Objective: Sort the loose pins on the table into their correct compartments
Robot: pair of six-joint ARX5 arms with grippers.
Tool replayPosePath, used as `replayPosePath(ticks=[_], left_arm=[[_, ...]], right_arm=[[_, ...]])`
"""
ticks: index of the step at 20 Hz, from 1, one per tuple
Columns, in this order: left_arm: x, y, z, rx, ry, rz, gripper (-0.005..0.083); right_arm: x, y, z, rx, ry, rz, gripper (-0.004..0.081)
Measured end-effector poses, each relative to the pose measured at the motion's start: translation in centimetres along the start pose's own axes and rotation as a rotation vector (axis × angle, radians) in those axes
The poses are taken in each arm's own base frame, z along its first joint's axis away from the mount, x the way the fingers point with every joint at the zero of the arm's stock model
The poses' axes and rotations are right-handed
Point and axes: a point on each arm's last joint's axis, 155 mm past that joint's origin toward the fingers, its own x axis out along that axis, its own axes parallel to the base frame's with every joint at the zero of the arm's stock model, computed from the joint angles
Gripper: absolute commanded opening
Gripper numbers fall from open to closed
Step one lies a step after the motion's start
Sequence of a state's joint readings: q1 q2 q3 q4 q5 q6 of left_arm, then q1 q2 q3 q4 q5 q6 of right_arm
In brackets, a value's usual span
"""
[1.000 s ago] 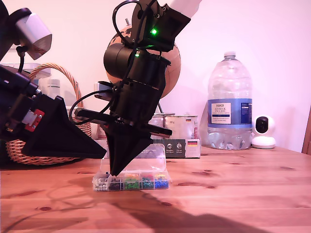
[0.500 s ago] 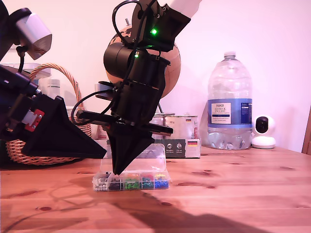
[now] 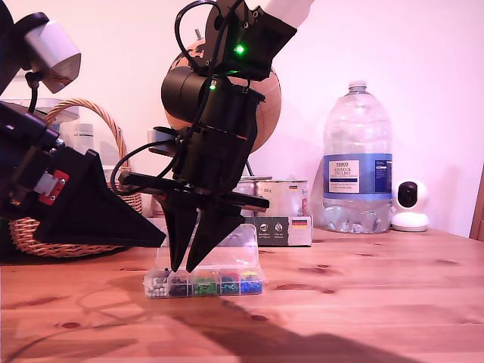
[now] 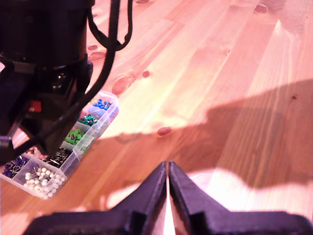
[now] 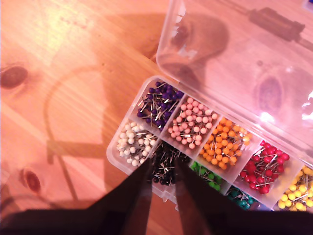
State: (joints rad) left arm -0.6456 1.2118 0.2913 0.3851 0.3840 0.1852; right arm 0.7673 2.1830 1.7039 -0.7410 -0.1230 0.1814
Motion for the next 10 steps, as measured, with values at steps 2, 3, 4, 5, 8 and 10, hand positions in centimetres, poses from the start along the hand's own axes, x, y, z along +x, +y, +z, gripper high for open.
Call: replayPosePath(ticks=[2, 3, 4, 5, 8, 10], left_arm=[[0.00, 0.00, 0.00, 0.000, 0.000, 0.000, -0.0024], [0.00, 0.00, 0.00, 0.000, 0.000, 0.000, -0.0024], [0.00, 0.00, 0.00, 0.000, 0.000, 0.000, -0.0024], [0.00, 0.00, 0.00, 0.000, 0.000, 0.000, -0.0024], [0.00, 0.00, 0.00, 0.000, 0.000, 0.000, -0.0024], [0.00, 0.00, 0.00, 0.000, 0.000, 0.000, -0.0024]], right_arm=[[0.00, 0.00, 0.00, 0.000, 0.000, 0.000, 0.0140], [0.00, 0.00, 0.00, 0.000, 0.000, 0.000, 0.0138], [0.00, -0.03, -0.04, 0.001, 0.002, 0.000, 0.0105], [0.00, -0.03, -0.18, 0.001, 0.007, -0.001, 0.0026], [-0.01, -0.12, -0.68, 0.003, 0.027, -0.005, -0.0011], [-0.01, -0.15, -0.78, 0.004, 0.031, -0.006, -0.0011]])
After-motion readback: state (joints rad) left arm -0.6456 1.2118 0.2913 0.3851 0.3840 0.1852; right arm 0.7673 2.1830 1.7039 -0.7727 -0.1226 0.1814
